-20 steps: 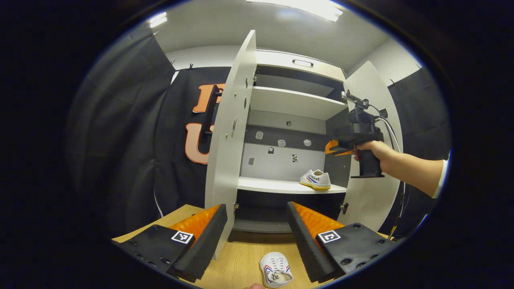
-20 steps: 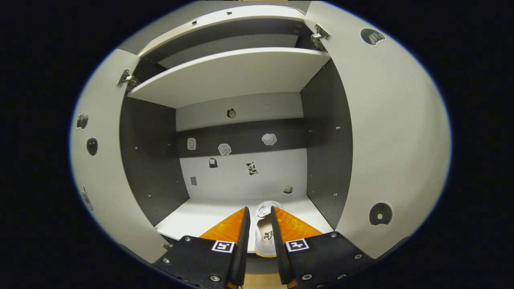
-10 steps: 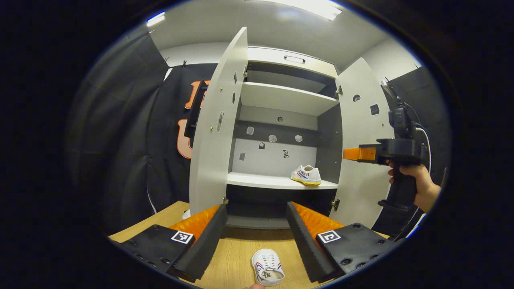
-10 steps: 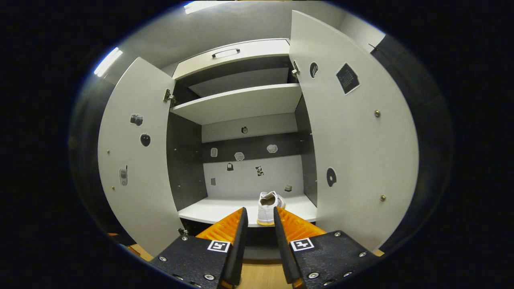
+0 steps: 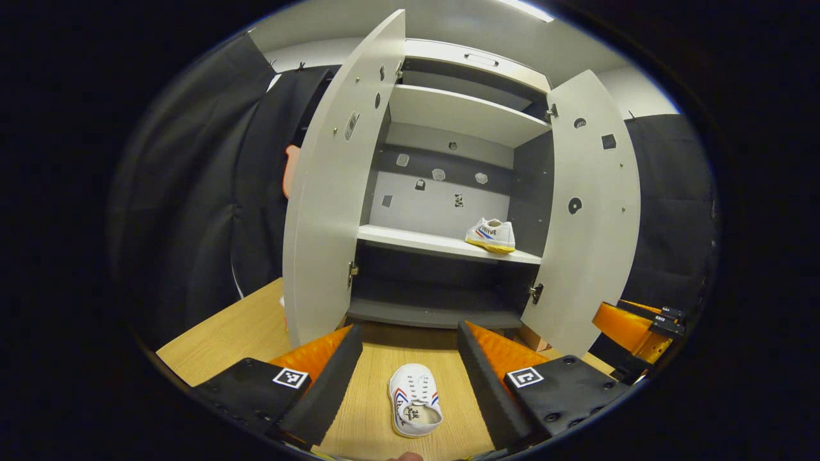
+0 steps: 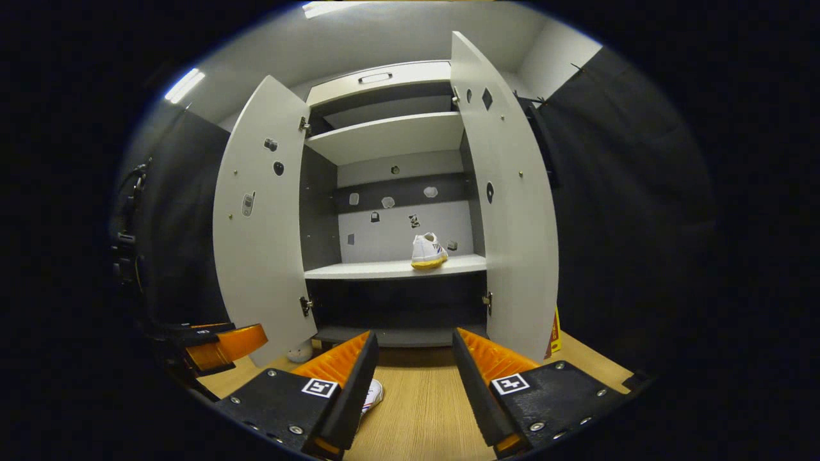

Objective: Grab one shoe with the right hand and put it into the shoe cabinet, grab the other shoe with the left hand and put it into the shoe cabinet; then close the right door with the right hand and the left door with the left hand.

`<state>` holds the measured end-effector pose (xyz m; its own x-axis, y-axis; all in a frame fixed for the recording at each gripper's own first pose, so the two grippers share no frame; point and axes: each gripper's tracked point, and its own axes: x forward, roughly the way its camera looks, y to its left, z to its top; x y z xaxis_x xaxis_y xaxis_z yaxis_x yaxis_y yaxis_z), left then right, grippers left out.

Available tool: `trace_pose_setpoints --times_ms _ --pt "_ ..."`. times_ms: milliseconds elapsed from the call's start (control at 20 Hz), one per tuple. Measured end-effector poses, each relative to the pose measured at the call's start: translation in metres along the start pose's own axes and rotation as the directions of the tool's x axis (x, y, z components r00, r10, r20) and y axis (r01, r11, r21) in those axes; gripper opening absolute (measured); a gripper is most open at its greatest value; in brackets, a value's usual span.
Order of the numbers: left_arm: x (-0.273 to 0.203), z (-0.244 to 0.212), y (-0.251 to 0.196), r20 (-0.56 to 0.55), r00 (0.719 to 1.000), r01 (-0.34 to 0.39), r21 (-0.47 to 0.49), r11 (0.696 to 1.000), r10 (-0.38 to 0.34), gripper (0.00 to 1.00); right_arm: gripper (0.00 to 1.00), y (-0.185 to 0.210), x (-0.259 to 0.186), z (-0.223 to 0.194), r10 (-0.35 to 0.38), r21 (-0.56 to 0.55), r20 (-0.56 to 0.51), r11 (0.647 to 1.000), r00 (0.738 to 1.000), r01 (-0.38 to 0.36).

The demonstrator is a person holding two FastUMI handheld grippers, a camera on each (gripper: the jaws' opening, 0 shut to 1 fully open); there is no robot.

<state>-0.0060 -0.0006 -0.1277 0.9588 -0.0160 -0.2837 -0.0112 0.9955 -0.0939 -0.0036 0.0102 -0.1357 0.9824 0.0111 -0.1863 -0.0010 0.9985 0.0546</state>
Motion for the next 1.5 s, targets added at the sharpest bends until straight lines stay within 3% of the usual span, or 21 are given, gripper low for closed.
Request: trace_pose_setpoints --times_ms 200,350,500,600,700,800,900,1050,1100,1200,1350,1450,1500 --pt "0.012 -0.015 0.002 -0.062 0.998 -0.001 0.050 0.999 0.004 0.97 0.80 -0.033 -0.005 0.002 -0.045 0.059 -0.001 0.997 0.999 0.045" --pt "0.029 -0.065 -0.004 -0.256 0.965 0.072 0.041 0.997 -0.059 0.97 0.83 -0.056 -0.005 0.006 -0.080 0.103 0.005 0.992 0.997 0.079" --pt "0.039 -0.137 -0.004 -0.494 0.863 0.113 -0.020 0.993 -0.108 0.97 0.85 -0.068 -0.009 0.008 -0.097 0.132 0.014 0.987 0.995 0.095" --pt "0.039 -0.183 0.014 -0.635 0.769 0.081 -0.012 0.997 -0.070 0.98 0.86 -0.074 -0.012 0.008 -0.104 0.143 0.014 0.985 0.995 0.101" --pt "0.041 -0.210 0.038 -0.713 0.701 0.062 0.074 0.995 0.010 0.98 0.87 -0.083 -0.019 0.007 -0.122 0.146 0.014 0.982 0.992 0.118" --pt "0.043 -0.222 0.050 -0.756 0.653 0.073 0.117 0.991 0.041 0.98 0.87 -0.091 -0.024 0.008 -0.138 0.159 0.014 0.978 0.990 0.134" --pt "0.048 -0.233 0.044 -0.767 0.640 0.083 0.110 0.990 0.032 0.98 0.87 -0.098 -0.028 0.006 -0.153 0.169 0.008 0.974 0.988 0.149" --pt "0.067 -0.244 0.057 -0.757 0.645 0.049 0.178 0.983 0.105 0.98 0.87 -0.107 -0.030 0.007 -0.171 0.181 0.005 0.969 0.985 0.167" --pt "0.069 -0.243 0.055 -0.756 0.648 0.034 0.150 0.988 0.093 0.99 0.87 -0.108 -0.031 0.008 -0.174 0.184 0.006 0.968 0.985 0.170" --pt "0.078 -0.242 0.057 -0.713 0.697 0.005 0.116 0.993 0.080 1.00 0.87 -0.112 -0.031 0.009 -0.182 0.180 0.008 0.968 0.983 0.177" --pt "0.087 -0.244 0.057 -0.583 0.808 -0.018 0.110 0.994 0.080 0.99 0.87 -0.116 -0.030 0.010 -0.188 0.173 0.006 0.968 0.982 0.184" --pt "0.099 -0.250 0.044 -0.518 0.855 -0.010 0.046 0.999 0.032 1.00 0.87 -0.115 -0.028 0.010 -0.181 0.164 0.000 0.970 0.984 0.178" --pt "0.104 -0.249 0.038 -0.494 0.870 -0.006 0.020 1.000 0.015 0.93 0.87 -0.112 -0.026 0.009 -0.174 0.157 -0.003 0.972 0.985 0.172"
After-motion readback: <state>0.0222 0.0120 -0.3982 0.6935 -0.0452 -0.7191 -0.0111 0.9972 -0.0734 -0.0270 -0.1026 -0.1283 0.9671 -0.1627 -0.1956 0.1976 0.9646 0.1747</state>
